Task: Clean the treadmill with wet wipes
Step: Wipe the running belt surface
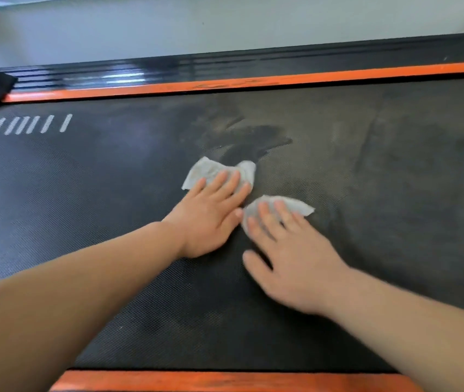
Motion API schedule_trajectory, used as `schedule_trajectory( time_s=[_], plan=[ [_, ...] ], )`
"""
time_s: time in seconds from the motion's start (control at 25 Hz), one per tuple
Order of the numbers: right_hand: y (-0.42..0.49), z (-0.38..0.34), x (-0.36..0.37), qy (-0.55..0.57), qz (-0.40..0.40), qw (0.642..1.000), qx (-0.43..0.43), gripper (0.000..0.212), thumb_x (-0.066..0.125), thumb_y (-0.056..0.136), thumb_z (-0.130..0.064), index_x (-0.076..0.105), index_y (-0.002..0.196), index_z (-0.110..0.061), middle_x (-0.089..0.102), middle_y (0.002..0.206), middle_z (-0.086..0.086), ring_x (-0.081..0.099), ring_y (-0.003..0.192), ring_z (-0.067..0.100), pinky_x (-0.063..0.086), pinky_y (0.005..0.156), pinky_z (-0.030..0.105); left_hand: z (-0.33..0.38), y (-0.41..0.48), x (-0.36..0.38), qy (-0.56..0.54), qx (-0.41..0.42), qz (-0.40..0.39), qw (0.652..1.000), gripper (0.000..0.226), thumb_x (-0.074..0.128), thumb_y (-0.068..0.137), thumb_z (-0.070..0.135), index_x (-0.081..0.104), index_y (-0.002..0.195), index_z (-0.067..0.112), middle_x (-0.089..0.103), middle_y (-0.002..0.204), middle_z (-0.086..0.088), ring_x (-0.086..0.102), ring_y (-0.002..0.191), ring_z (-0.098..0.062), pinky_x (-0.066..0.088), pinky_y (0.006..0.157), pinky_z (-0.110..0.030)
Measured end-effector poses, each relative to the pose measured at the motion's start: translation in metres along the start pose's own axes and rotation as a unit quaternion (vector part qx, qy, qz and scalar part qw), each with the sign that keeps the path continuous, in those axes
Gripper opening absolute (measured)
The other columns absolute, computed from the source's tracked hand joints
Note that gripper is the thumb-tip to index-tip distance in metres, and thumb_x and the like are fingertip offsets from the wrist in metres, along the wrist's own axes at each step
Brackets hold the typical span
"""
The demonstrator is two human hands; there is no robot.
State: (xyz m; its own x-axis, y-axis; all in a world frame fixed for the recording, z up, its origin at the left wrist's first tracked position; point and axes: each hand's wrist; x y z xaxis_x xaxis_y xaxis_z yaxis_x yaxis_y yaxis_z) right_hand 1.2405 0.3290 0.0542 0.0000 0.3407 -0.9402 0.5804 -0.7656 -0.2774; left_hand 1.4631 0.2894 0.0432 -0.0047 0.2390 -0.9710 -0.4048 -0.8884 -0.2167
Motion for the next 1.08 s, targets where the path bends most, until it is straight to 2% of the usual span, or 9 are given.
schedule_trajectory(
  time_s=[0.08,0.2,0.28,0.48,0.56,0.72,0.8,0.96,1.08],
  plan=[
    [-0.021,-0.013,0.011,0.001,0.0,0.998,-0.069,0.079,0.016,0.098,-0.063,0.021,0.163,-0.018,0.006,0.171,0.009,-0.003,0.158,0.032,0.007,0.127,0.05,-0.015,-0.01,-0.007,-0.035,0.077,-0.012,0.996,0.062,0.013,0.105,0.046,0.011,0.163,0.025,0.003,0.171,0.006,-0.005,0.157,-0.013,0.0,0.127,-0.038],
    [-0.019,0.0,0.01,0.002,-0.001,0.997,-0.081,0.077,0.008,0.098,-0.064,0.012,0.164,-0.026,-0.004,0.171,0.002,-0.012,0.157,0.023,0.0,0.128,0.045,-0.034,-0.001,-0.02,-0.131,-0.012,0.052,0.99,0.055,0.032,0.108,0.039,0.02,0.161,0.032,0.016,0.168,0.012,0.012,0.156,-0.01,0.021,0.125,-0.04],
    [-0.006,0.019,-0.001,0.011,0.014,1.0,-0.009,0.08,-0.003,0.092,-0.067,0.002,0.164,-0.032,-0.012,0.171,-0.002,-0.018,0.156,0.018,-0.007,0.127,0.04,-0.031,0.005,-0.02,-0.116,-0.085,0.087,0.986,0.056,0.043,0.105,0.034,0.026,0.159,0.033,0.02,0.167,0.012,0.018,0.155,-0.015,0.031,0.121,-0.043],
    [0.008,0.056,-0.014,0.034,-0.01,0.991,0.132,0.073,0.006,0.098,-0.068,-0.004,0.163,-0.037,-0.018,0.17,-0.005,-0.022,0.155,0.016,-0.01,0.127,0.04,-0.028,0.002,-0.023,0.046,0.008,0.158,0.986,0.063,0.065,0.092,0.031,0.043,0.149,0.019,0.042,0.156,-0.003,0.047,0.136,-0.028,0.045,0.108,-0.047],
    [0.011,0.043,-0.013,0.034,-0.001,0.993,0.111,0.083,0.0,0.09,-0.075,-0.001,0.163,-0.035,-0.017,0.17,-0.003,-0.022,0.155,0.02,-0.009,0.127,0.043,-0.03,0.006,-0.022,0.056,-0.019,0.149,0.987,0.062,0.061,0.093,0.038,0.045,0.149,0.015,0.039,0.158,-0.005,0.041,0.142,-0.029,0.039,0.114,-0.047],
    [0.013,0.002,-0.008,0.027,-0.017,0.997,-0.065,0.089,-0.004,0.086,-0.073,0.006,0.164,-0.032,-0.014,0.17,-0.005,-0.024,0.154,0.017,-0.009,0.127,0.042,-0.032,0.016,-0.006,-0.043,-0.049,0.019,0.998,0.068,0.028,0.104,0.045,0.011,0.163,0.015,0.003,0.171,-0.002,-0.003,0.157,-0.019,0.007,0.128,-0.041],
    [0.019,0.002,-0.008,0.02,-0.028,0.996,-0.078,0.086,-0.006,0.086,-0.071,0.006,0.164,-0.034,-0.012,0.17,-0.008,-0.021,0.155,0.013,-0.006,0.127,0.04,-0.03,0.022,-0.004,-0.02,-0.045,0.005,0.999,0.075,0.011,0.099,0.056,0.005,0.163,0.019,-0.003,0.171,-0.002,-0.008,0.157,-0.019,0.001,0.127,-0.043],
    [0.032,0.04,-0.017,0.052,-0.002,0.996,0.077,0.087,-0.006,0.088,-0.073,0.006,0.164,-0.032,-0.009,0.171,-0.006,-0.012,0.157,0.012,-0.003,0.128,0.038,-0.025,0.032,-0.007,-0.025,-0.12,-0.011,0.992,0.075,0.004,0.095,0.06,0.003,0.162,0.025,-0.005,0.171,-0.001,-0.011,0.156,-0.02,-0.001,0.126,-0.047],
    [0.025,0.08,-0.026,0.052,-0.02,0.981,0.183,0.077,0.001,0.095,-0.069,-0.001,0.163,-0.035,-0.016,0.17,-0.005,-0.016,0.156,0.014,-0.007,0.127,0.038,0.013,0.016,-0.002,0.004,-0.001,-0.008,1.0,0.079,0.002,0.095,0.06,0.004,0.162,0.018,-0.001,0.171,-0.005,-0.008,0.156,-0.021,0.002,0.126,-0.049]
  ],
)
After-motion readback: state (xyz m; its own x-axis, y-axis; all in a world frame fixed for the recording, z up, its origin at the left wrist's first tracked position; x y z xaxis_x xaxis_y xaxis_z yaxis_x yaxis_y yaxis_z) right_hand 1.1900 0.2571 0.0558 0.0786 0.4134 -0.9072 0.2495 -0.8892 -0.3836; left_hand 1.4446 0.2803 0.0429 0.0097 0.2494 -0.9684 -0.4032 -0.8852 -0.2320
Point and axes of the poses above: each hand's wrist, its own y-axis towards the middle knuckle, its own x-axis out of the palm, z = x × y
